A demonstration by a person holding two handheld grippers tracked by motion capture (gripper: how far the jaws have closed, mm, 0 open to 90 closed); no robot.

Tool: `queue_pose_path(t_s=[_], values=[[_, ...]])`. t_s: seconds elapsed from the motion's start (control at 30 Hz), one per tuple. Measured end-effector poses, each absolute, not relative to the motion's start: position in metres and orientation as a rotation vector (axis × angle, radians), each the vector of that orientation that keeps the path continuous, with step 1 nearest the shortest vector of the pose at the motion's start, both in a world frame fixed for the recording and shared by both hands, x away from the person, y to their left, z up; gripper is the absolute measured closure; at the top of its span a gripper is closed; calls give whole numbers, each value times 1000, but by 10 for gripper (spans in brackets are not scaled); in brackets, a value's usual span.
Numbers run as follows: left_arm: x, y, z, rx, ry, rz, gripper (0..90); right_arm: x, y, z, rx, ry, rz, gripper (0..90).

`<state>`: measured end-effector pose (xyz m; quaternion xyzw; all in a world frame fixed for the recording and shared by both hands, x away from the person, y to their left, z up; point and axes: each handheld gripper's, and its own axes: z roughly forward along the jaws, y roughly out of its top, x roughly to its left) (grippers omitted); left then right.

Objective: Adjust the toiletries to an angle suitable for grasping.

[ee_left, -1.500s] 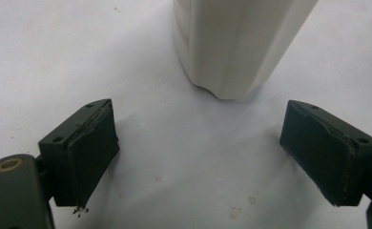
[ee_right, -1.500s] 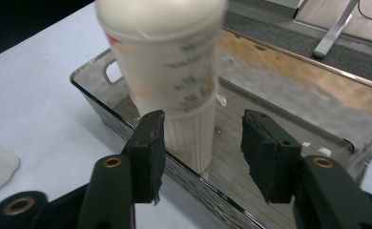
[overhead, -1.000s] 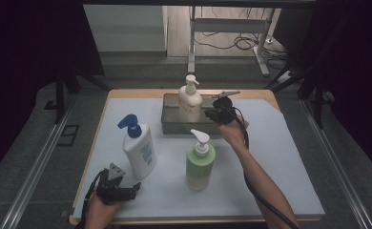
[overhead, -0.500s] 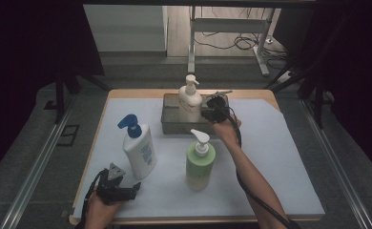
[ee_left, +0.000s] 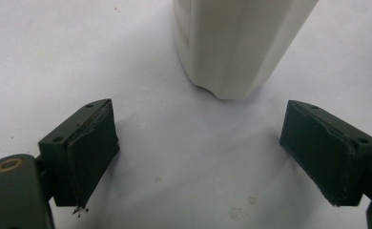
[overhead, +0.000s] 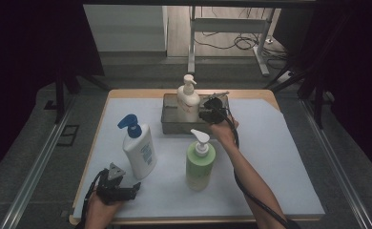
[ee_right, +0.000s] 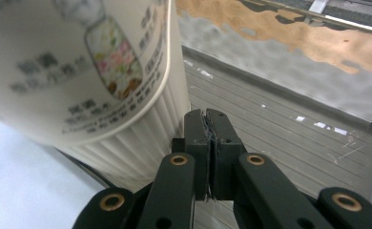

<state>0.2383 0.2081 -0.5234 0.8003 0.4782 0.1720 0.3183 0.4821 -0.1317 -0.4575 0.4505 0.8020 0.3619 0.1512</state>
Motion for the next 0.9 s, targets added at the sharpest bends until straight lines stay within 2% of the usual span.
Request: queue_pose_path(t_s=[0.9], values=[[238, 208, -523, 2104, 1258, 451, 120, 485, -111, -458, 1245, 2361, 1089, 875]])
